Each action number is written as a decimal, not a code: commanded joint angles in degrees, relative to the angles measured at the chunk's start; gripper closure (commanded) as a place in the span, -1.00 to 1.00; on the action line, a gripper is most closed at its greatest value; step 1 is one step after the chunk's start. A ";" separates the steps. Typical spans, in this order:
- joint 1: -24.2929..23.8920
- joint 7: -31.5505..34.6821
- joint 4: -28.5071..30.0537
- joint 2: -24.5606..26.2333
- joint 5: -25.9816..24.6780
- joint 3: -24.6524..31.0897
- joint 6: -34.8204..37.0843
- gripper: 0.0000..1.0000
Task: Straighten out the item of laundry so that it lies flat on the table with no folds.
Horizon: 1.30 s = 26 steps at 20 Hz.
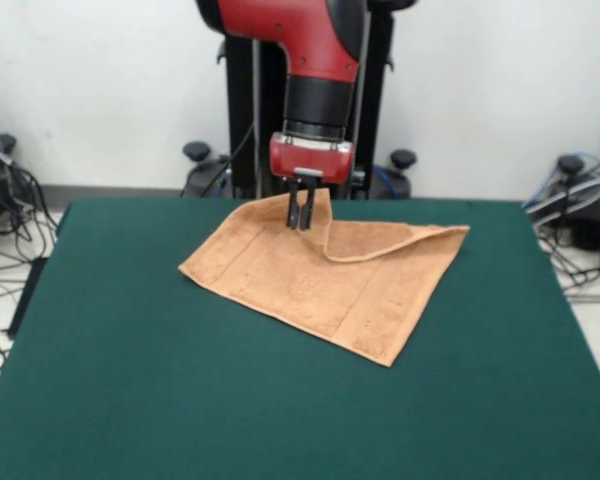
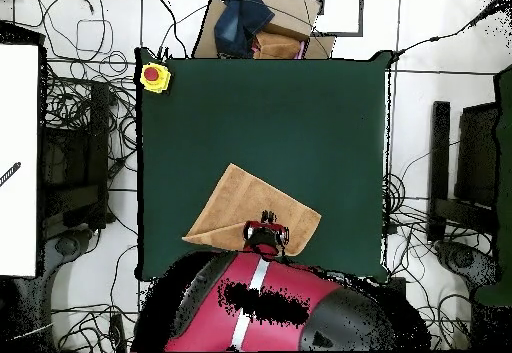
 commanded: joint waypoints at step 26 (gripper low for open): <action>-0.69 2.56 -14.22 11.17 3.99 6.63 46.70 1.00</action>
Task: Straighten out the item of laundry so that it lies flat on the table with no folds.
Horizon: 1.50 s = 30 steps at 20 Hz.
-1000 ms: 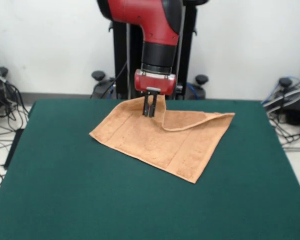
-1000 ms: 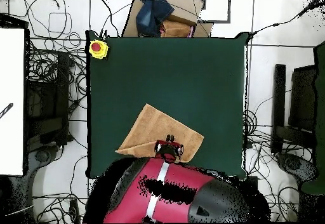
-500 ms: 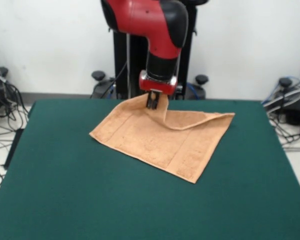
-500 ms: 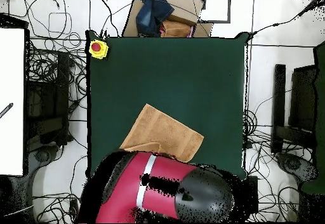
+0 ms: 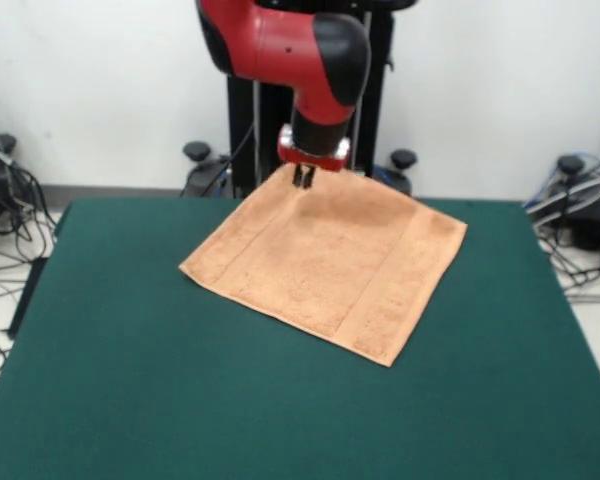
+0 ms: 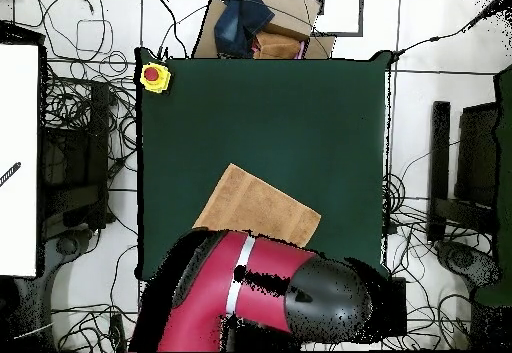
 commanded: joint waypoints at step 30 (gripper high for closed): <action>3.52 9.41 -0.75 -3.21 2.77 1.82 -38.27 -1.00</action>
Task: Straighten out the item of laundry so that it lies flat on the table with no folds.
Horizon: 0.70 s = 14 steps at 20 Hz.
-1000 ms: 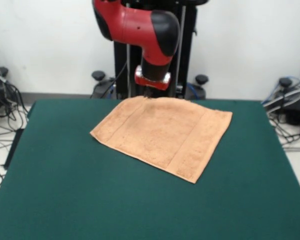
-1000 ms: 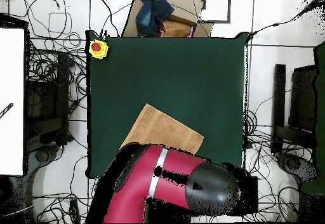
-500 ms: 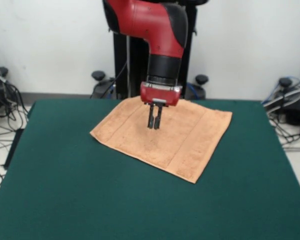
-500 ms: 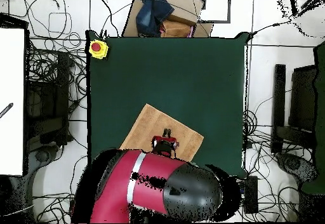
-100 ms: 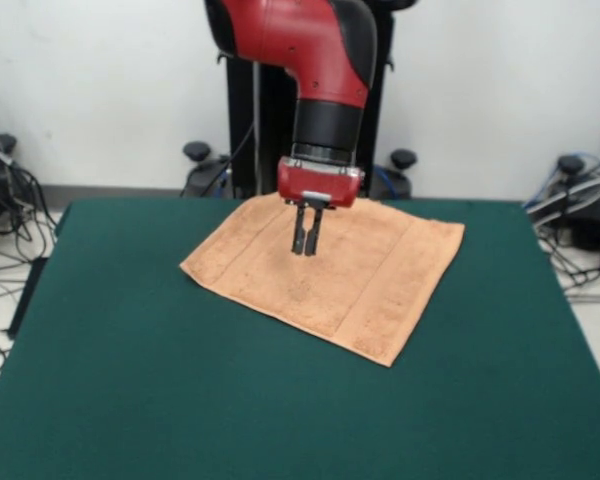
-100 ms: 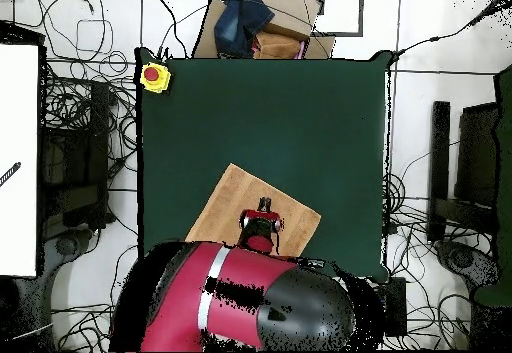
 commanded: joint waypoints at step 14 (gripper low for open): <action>3.42 11.33 -3.81 2.25 6.62 6.31 8.09 -1.00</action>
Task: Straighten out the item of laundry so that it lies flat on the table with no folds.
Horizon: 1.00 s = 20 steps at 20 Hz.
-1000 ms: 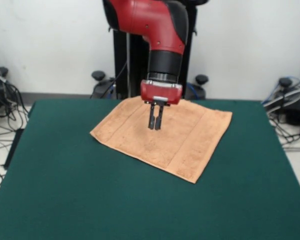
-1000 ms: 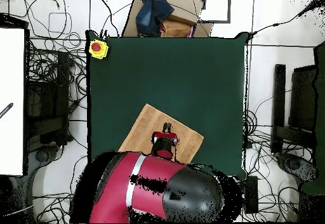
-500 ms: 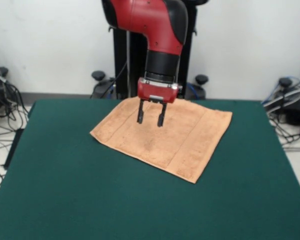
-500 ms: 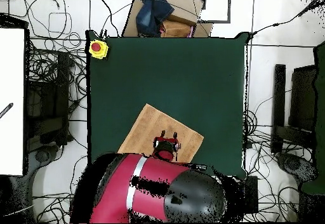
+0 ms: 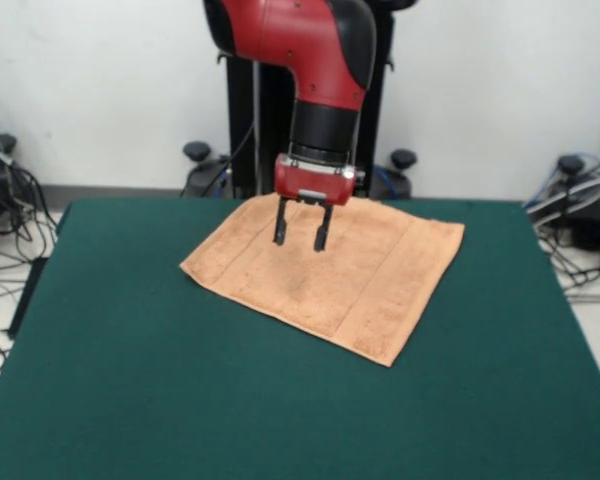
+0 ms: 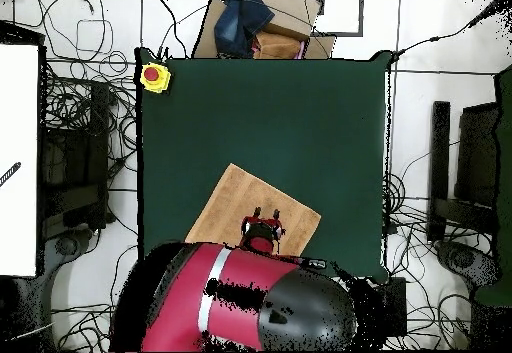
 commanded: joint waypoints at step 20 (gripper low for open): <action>6.64 5.91 -12.29 11.28 6.90 6.40 6.32 -1.00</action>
